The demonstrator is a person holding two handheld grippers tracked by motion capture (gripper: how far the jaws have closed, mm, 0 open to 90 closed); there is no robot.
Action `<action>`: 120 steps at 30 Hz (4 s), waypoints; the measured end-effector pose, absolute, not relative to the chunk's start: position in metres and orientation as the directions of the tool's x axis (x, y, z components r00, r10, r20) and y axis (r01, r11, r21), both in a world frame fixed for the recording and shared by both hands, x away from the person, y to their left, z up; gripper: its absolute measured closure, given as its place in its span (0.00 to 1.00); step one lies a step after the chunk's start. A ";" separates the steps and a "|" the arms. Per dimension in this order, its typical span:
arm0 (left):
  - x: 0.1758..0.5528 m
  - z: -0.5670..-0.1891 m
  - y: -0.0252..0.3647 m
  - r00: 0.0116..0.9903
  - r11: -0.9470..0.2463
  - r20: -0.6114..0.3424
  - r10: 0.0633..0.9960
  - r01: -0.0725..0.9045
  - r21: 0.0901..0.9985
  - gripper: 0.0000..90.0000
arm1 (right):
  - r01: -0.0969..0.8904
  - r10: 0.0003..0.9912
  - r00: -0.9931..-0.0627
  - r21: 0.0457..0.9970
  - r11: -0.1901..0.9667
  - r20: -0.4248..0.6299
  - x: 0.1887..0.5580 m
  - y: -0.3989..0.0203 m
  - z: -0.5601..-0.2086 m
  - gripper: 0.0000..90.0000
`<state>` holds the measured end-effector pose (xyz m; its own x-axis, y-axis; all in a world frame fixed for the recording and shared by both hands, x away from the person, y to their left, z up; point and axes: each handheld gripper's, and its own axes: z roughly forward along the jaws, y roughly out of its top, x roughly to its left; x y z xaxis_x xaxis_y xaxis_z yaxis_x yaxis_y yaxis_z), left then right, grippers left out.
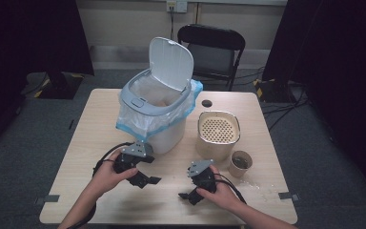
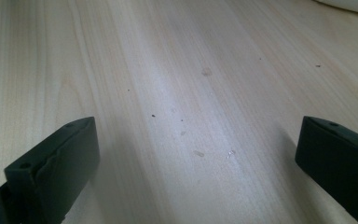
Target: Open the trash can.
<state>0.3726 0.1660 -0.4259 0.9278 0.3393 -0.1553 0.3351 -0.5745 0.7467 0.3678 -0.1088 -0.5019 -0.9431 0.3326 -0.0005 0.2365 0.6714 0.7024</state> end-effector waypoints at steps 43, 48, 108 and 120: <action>0.353 -0.500 0.168 0.950 -0.644 -0.017 0.310 0.224 0.731 0.16 | 0.208 0.278 -0.961 0.690 0.693 0.011 0.371 -0.130 -0.479 0.16; 0.352 -0.501 0.170 0.951 -0.638 -0.015 0.310 0.219 0.738 0.15 | 0.209 0.279 -0.960 0.689 0.694 0.010 0.369 -0.132 -0.477 0.16; 0.352 -0.503 0.166 0.966 -0.667 -0.016 0.259 0.191 0.720 0.00 | 0.244 0.355 -0.935 0.709 0.661 -0.009 0.376 -0.211 -0.404 0.16; 0.352 -0.503 0.166 0.967 -0.668 -0.014 0.256 0.188 0.720 0.00 | 0.255 0.388 -0.921 0.722 0.643 -0.021 0.376 -0.234 -0.395 0.16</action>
